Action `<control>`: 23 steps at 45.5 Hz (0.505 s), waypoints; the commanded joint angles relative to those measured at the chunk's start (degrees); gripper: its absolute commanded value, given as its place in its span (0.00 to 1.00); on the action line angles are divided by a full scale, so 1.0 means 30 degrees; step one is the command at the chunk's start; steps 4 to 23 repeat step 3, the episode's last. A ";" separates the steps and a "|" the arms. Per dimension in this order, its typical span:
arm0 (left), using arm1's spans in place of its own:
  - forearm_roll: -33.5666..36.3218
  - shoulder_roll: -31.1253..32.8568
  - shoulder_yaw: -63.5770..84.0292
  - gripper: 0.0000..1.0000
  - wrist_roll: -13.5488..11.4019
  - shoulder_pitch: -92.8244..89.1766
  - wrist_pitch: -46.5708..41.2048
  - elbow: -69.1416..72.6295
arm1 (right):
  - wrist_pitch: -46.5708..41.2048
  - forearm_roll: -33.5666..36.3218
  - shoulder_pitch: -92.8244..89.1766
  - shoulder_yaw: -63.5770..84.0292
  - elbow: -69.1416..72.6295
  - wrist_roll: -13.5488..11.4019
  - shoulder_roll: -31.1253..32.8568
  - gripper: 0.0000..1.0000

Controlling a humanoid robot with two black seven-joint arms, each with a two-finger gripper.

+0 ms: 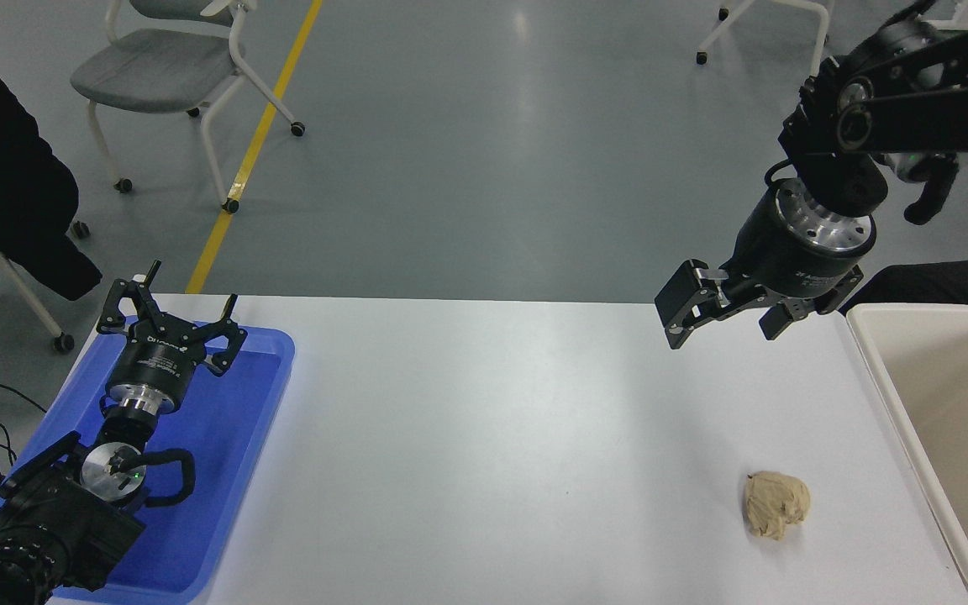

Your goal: Pick up foil plate and place in dustbin

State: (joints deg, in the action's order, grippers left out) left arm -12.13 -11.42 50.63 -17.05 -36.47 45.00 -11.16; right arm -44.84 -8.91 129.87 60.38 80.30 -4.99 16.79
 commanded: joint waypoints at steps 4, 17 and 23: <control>-0.0001 -0.0001 0.0000 1.00 0.0000 0.0000 0.0000 -0.0057 | -0.0055 0.0247 0.0917 0.0089 0.0039 0.0021 0.0349 1.00; -0.0001 -0.0001 0.0000 1.00 0.0000 0.0000 0.0000 -0.0057 | -0.0055 0.0247 0.0917 0.0089 0.0039 0.0021 0.0349 1.00; -0.0001 -0.0001 0.0000 1.00 0.0000 0.0000 0.0000 -0.0057 | -0.0055 0.0247 0.0917 0.0089 0.0039 0.0021 0.0349 1.00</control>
